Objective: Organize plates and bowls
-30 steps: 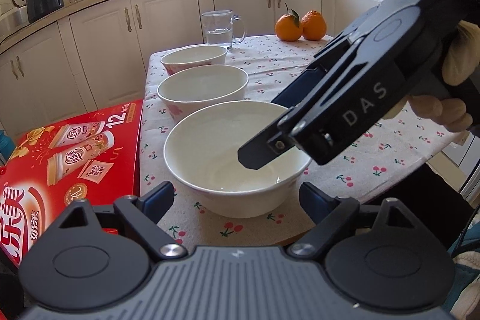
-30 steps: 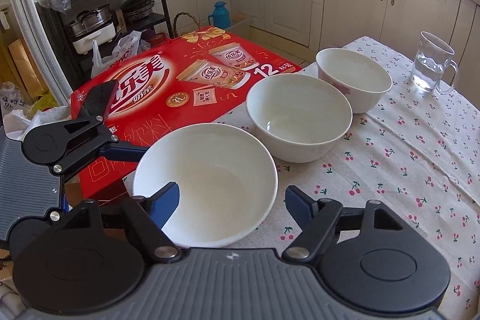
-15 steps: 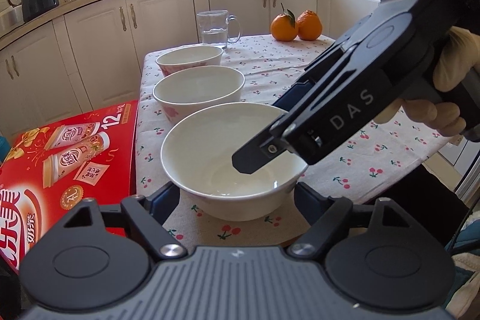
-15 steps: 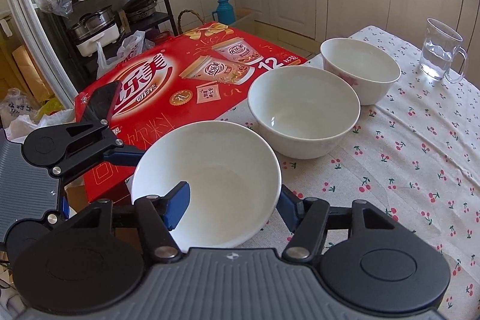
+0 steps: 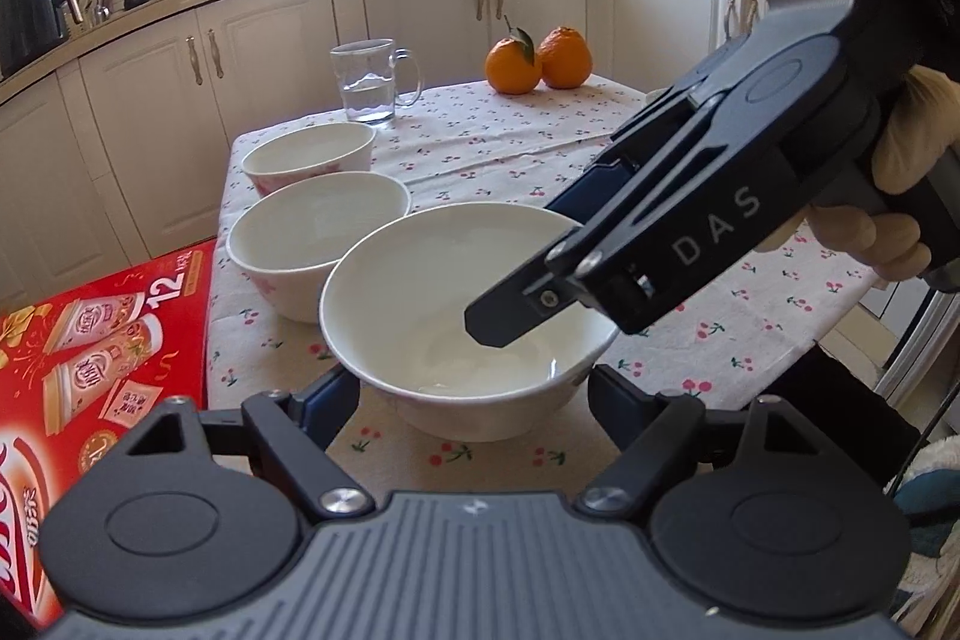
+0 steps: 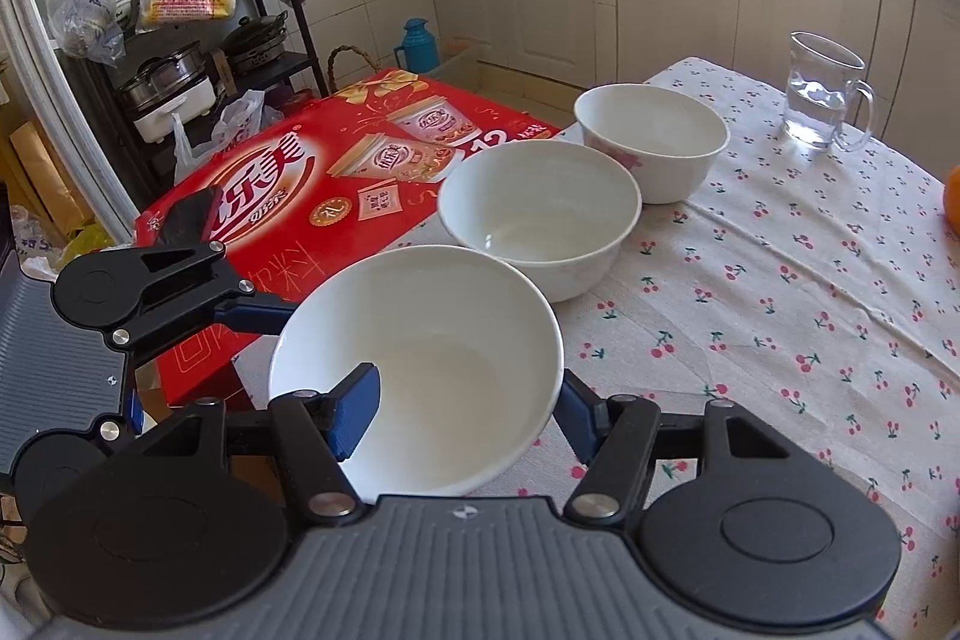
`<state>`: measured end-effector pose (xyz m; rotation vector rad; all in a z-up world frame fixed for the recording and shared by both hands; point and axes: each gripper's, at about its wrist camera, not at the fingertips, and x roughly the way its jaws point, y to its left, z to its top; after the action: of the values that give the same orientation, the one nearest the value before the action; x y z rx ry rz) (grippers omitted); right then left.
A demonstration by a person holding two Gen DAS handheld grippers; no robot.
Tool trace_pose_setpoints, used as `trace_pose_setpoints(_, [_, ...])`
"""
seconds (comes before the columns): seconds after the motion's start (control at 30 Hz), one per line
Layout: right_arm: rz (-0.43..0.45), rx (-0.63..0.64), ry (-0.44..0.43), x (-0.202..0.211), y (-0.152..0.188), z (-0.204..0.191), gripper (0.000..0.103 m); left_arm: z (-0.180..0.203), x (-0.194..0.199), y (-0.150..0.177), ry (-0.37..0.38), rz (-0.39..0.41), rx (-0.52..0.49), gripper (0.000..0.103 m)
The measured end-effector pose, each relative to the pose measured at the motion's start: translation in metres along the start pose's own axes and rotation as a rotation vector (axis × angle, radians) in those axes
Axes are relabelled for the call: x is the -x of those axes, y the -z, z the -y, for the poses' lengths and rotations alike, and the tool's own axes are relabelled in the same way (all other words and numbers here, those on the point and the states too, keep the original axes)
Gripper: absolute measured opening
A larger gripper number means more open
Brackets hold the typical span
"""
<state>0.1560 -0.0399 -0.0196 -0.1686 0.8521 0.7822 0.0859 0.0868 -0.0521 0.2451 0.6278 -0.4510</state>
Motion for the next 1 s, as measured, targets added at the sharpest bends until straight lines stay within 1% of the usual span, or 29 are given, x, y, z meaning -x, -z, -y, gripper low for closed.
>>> trace_pose_setpoints(0.2, [0.01, -0.046, 0.061, 0.019, 0.013, 0.024, 0.069, 0.015, -0.022, -0.016, 0.074, 0.006, -0.032, 0.083])
trace_pose_setpoints(0.4, [0.021, -0.098, 0.121, 0.031, 0.024, 0.05, 0.069, 0.03, -0.045, -0.031, 0.123, 0.009, -0.087, 0.083])
trace_pose_setpoints(0.53, [0.026, -0.127, 0.152, 0.036, 0.028, 0.066, 0.069, 0.036, -0.058, -0.039, 0.145, 0.013, -0.117, 0.083])
trace_pose_setpoints(0.77, [0.033, -0.155, 0.18, 0.039, 0.032, 0.086, 0.069, 0.043, -0.081, -0.05, 0.169, 0.005, -0.136, 0.083])
trace_pose_setpoints(1.0, [0.025, -0.171, 0.206, 0.037, 0.036, 0.099, 0.07, 0.048, -0.092, -0.055, 0.186, -0.004, -0.141, 0.083])
